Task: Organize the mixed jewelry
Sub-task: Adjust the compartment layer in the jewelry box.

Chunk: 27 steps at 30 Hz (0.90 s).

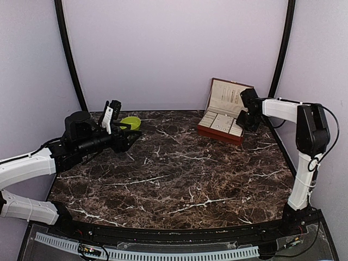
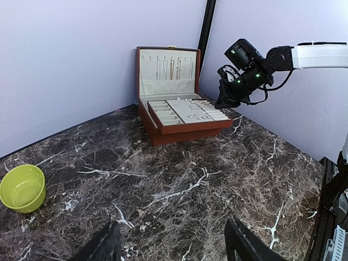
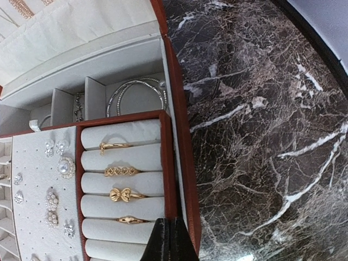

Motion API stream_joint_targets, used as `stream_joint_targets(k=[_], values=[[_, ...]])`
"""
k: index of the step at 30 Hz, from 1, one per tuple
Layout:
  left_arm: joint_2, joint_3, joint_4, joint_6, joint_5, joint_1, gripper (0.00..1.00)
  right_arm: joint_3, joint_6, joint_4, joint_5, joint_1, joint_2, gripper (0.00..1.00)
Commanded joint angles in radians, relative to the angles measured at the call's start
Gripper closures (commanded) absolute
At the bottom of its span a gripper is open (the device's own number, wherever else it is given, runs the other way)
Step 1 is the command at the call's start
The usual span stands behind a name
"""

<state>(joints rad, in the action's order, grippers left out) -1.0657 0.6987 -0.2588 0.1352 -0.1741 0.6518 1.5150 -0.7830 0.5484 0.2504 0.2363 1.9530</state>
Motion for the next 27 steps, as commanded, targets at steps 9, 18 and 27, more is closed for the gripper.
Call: stream_joint_targets(k=[9,18,27], values=[[0.023,0.008,0.0,0.0,0.008,-0.006,0.33,0.113,0.118,0.088,0.108,-0.067,0.039,1.0],[0.019,0.008,0.0,0.0,0.01,-0.006,0.33,0.108,0.122,0.016,0.113,-0.07,0.054,1.0],[0.021,0.008,0.0,0.0,0.011,-0.005,0.33,0.152,0.141,-0.017,0.126,-0.075,0.091,1.0]])
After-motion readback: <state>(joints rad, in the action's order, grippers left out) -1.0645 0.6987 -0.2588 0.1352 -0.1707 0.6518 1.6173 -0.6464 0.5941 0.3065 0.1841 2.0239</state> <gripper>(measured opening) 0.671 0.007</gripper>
